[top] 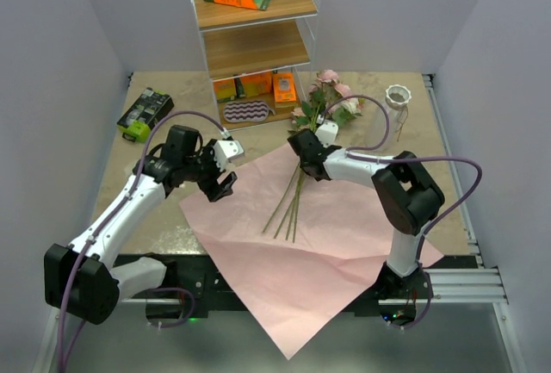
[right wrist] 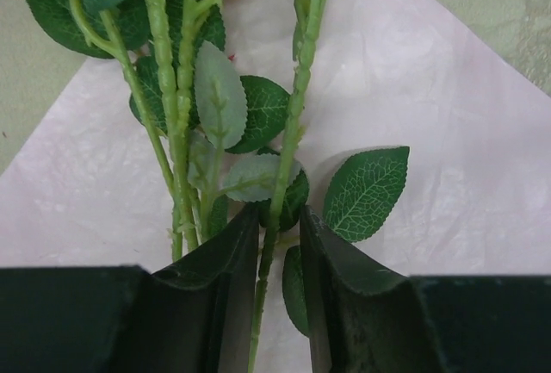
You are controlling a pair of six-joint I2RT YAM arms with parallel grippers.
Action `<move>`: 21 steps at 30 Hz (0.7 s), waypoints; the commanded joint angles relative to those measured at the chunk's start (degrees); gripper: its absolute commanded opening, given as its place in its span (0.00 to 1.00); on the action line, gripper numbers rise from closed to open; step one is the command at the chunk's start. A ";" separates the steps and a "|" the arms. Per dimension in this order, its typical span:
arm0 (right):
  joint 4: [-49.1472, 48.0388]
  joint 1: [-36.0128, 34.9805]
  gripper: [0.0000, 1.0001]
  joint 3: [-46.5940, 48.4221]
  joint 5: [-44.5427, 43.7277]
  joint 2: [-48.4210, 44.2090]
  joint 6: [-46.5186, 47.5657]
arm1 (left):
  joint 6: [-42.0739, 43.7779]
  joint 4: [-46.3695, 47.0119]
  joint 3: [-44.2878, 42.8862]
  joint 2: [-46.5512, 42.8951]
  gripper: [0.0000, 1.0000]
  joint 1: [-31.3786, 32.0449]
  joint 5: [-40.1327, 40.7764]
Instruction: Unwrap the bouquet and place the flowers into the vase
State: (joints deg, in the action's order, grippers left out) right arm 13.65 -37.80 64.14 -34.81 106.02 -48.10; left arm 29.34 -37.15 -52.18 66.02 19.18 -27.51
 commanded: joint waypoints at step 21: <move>-1.09 -0.17 0.17 -6.31 0.27 -12.76 -1.12 | -0.51 3.75 1.47 -1.33 0.78 -0.28 1.40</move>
State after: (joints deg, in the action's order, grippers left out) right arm 11.18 -37.82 57.63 -33.34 96.64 -49.56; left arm 29.28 -35.70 -50.83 65.95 19.16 -26.41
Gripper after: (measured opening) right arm 0.240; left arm 0.779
